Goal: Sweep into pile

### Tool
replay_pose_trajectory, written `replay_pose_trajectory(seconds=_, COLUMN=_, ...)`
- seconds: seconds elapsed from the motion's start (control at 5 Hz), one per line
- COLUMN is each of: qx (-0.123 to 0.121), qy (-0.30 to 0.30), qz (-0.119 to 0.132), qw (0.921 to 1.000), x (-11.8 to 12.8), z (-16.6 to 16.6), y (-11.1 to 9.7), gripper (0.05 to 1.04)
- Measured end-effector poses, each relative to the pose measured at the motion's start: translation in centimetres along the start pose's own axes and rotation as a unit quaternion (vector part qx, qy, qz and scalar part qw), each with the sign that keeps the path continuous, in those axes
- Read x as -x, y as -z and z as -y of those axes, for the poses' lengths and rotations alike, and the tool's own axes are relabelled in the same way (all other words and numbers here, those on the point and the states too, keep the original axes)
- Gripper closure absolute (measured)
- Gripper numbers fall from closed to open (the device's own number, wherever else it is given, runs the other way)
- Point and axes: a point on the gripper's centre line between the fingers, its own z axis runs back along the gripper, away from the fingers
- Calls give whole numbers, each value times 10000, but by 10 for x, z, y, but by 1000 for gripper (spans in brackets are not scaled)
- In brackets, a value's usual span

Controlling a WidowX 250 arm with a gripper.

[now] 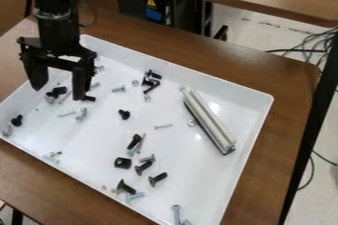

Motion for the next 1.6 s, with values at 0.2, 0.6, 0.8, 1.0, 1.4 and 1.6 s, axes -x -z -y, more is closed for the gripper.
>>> replay_pose_trajectory(seconds=0.2, qx=12, qy=-15, qz=-131, qw=9999, x=2, z=1, y=7, gripper=84)
replay_pose_trajectory(seconds=0.6, qx=423, qy=28, qz=268, qw=9987, x=-53, z=80, y=9, gripper=84)
replay_pose_trajectory(seconds=0.8, qx=332, qy=171, qz=319, qw=9988, x=-63, z=127, y=8, gripper=84)
replay_pose_trajectory(seconds=1.0, qx=501, qy=429, qz=467, qw=9967, x=-67, z=183, y=6, gripper=84)
replay_pose_trajectory(seconds=1.4, qx=241, qy=76, qz=202, qw=9995, x=-73, z=213, y=24, gripper=84)
replay_pose_trajectory(seconds=1.6, qx=133, qy=-224, qz=172, qw=9995, x=-72, z=209, y=26, gripper=84)
